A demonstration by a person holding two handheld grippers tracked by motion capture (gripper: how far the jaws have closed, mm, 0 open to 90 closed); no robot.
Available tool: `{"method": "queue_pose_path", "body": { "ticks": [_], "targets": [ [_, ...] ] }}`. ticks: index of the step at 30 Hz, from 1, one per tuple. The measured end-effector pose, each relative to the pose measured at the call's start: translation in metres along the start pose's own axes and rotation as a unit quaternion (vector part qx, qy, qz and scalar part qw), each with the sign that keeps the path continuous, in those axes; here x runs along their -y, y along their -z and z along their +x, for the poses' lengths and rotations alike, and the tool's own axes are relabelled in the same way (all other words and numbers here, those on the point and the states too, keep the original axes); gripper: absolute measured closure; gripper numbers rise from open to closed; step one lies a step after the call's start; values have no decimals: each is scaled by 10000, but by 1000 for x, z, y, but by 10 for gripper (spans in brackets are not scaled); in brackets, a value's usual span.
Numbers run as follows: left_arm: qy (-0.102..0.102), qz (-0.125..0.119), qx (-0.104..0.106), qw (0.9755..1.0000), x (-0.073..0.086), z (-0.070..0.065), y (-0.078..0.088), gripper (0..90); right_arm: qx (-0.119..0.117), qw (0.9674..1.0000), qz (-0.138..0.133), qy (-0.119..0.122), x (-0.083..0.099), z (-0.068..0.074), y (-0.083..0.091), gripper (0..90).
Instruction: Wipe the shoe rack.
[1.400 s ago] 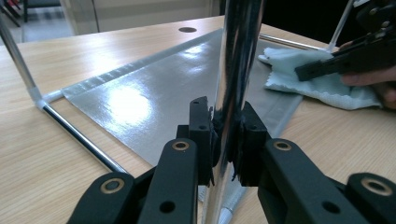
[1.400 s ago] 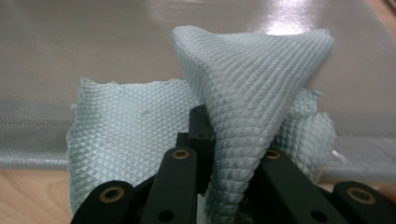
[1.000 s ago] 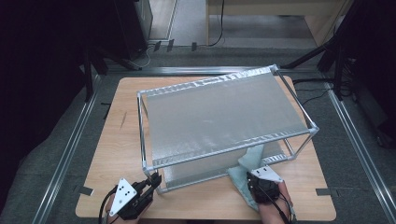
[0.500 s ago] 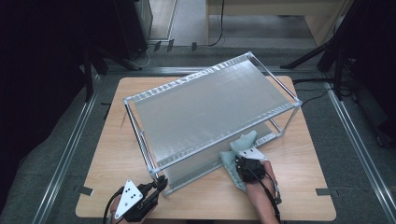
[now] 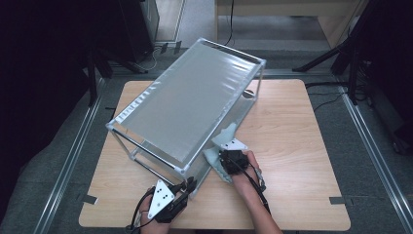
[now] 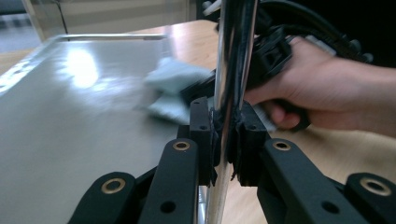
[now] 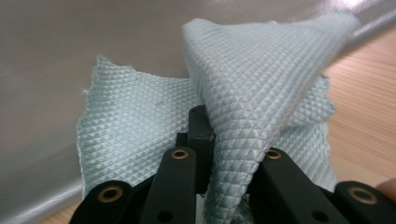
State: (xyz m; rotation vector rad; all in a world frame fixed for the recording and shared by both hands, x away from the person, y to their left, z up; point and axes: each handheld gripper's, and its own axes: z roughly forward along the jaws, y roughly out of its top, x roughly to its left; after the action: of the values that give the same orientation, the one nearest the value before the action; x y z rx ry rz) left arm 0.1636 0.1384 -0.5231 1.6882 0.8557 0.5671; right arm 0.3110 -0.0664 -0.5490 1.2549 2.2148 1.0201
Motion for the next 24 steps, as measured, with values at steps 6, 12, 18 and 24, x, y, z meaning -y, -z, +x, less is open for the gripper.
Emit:
{"method": "queue_pose_path", "body": {
  "ticks": [6,12,18,24],
  "targets": [
    [-51,-21,233,9997,-8,-6,-11,657,-43,9994,-300,-135,-3,-12,16,827],
    [27,-130,228,9997,-2,6,22,512,-119,9981,-579,163,15,-20,55,827],
    [10,-182,-17,9998,8,30,62,477,-492,9957,-725,303,40,-2,90,816],
    [352,31,-954,9948,24,74,82,476,-878,9901,-927,575,56,26,107,820]
  ]
}}
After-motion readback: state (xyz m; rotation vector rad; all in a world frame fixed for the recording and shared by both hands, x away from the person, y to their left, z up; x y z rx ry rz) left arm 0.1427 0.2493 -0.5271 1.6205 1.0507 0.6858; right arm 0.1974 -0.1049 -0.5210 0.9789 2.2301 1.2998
